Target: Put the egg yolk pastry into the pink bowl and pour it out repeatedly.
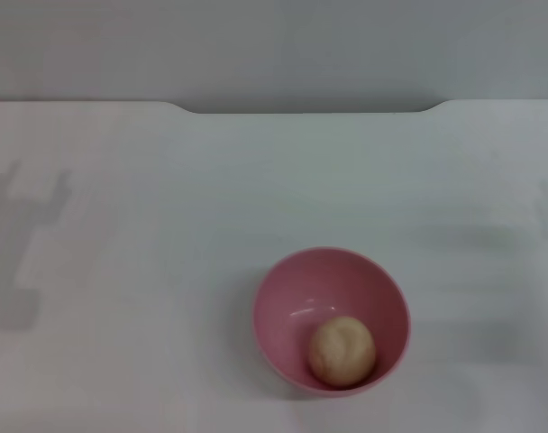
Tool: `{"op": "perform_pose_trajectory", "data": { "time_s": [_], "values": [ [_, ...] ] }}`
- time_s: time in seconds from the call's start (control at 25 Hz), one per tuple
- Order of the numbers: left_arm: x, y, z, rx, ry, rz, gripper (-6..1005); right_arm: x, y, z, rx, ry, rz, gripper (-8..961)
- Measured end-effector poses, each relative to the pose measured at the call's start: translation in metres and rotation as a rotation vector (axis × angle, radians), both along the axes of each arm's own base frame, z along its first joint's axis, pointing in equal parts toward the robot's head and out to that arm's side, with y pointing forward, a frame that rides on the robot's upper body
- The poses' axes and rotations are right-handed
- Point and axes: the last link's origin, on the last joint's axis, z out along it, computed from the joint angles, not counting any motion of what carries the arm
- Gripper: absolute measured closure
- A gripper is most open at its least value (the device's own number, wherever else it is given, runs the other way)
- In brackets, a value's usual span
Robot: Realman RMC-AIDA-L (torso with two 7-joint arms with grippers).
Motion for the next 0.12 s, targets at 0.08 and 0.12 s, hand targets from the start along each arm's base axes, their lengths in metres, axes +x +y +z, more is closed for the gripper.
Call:
{"op": "perform_pose_trajectory", "data": {
  "time_s": [0.08, 0.12],
  "values": [
    [0.0004, -0.0041, -0.0039, -0.003, -0.025, -0.005, 188, -0.0004, -0.0026, -0.0063, 0.033, -0.059, -0.058, 386],
    [0.0007, -0.0065, -0.0059, -0.006, -0.050, -0.008, 188, 0.0003, -0.0031, -0.0086, 0.042, -0.082, -0.088, 386]
  ]
}}
